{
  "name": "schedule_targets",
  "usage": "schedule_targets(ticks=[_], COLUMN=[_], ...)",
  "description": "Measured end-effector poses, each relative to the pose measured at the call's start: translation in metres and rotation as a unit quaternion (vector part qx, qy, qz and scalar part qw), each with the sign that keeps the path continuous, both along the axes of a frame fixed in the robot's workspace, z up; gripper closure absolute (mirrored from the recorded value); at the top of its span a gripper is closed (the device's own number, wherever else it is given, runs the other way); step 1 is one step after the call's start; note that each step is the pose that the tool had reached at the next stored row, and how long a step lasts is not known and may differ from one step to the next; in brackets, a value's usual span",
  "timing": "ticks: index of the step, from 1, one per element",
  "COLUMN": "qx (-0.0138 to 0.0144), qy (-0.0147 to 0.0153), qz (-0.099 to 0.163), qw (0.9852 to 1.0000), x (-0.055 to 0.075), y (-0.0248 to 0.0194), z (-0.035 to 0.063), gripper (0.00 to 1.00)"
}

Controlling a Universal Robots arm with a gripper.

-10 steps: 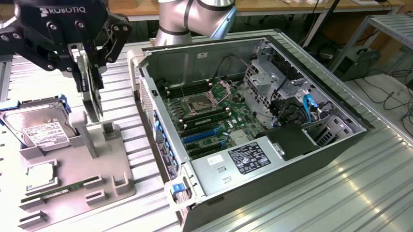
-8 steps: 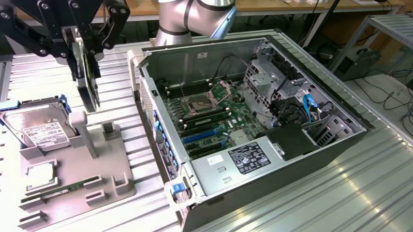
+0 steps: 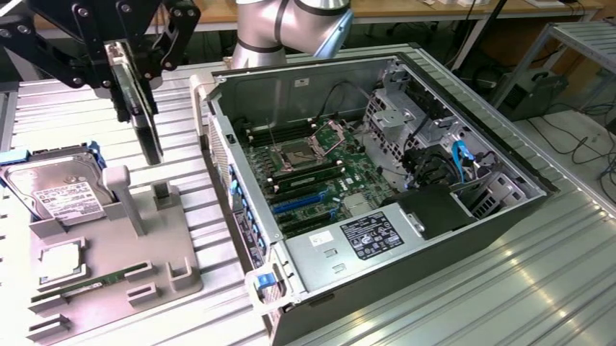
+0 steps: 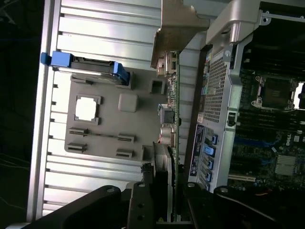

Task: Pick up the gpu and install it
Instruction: 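Pick up the gpu and move the gpu toward the slot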

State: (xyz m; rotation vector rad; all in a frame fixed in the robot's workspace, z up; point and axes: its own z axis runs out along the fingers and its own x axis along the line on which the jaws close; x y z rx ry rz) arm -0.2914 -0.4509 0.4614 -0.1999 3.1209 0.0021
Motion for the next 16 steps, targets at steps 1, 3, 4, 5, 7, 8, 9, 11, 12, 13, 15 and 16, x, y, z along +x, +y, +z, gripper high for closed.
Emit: schedule_targets(ticks=[1, 3, 4, 5, 7, 8, 9, 11, 12, 13, 15, 16], qx=[0.0, 0.0, 0.0, 0.0, 0.0, 0.0, 0.0, 0.0, 0.0, 0.0, 0.0, 0.0], qy=[0.0, 0.0, 0.0, -0.0001, 0.0, 0.0, 0.0, 0.0, 0.0, 0.0, 0.0, 0.0], qz=[0.0, 0.0, 0.0, 0.0, 0.0, 0.0, 0.0, 0.0, 0.0, 0.0, 0.0, 0.0], qw=[1.0, 1.0, 1.0, 1.0, 1.0, 1.0, 1.0, 1.0, 1.0, 1.0, 1.0, 1.0], x=[0.001, 0.003, 0.004, 0.006, 0.009, 0.011, 0.012, 0.016, 0.017, 0.019, 0.021, 0.022], y=[0.0, 0.0, 0.0, 0.0, 0.0, 0.0, 0.0, 0.0, 0.0, 0.0, 0.0, 0.0], z=[-0.0001, 0.0, 0.0, -0.0001, -0.0001, -0.0001, -0.0001, -0.0001, -0.0001, -0.0001, -0.0001, -0.0001], gripper=[0.72, 0.72, 0.72, 0.72, 0.72, 0.72, 0.72, 0.72, 0.72, 0.72, 0.72, 0.72])
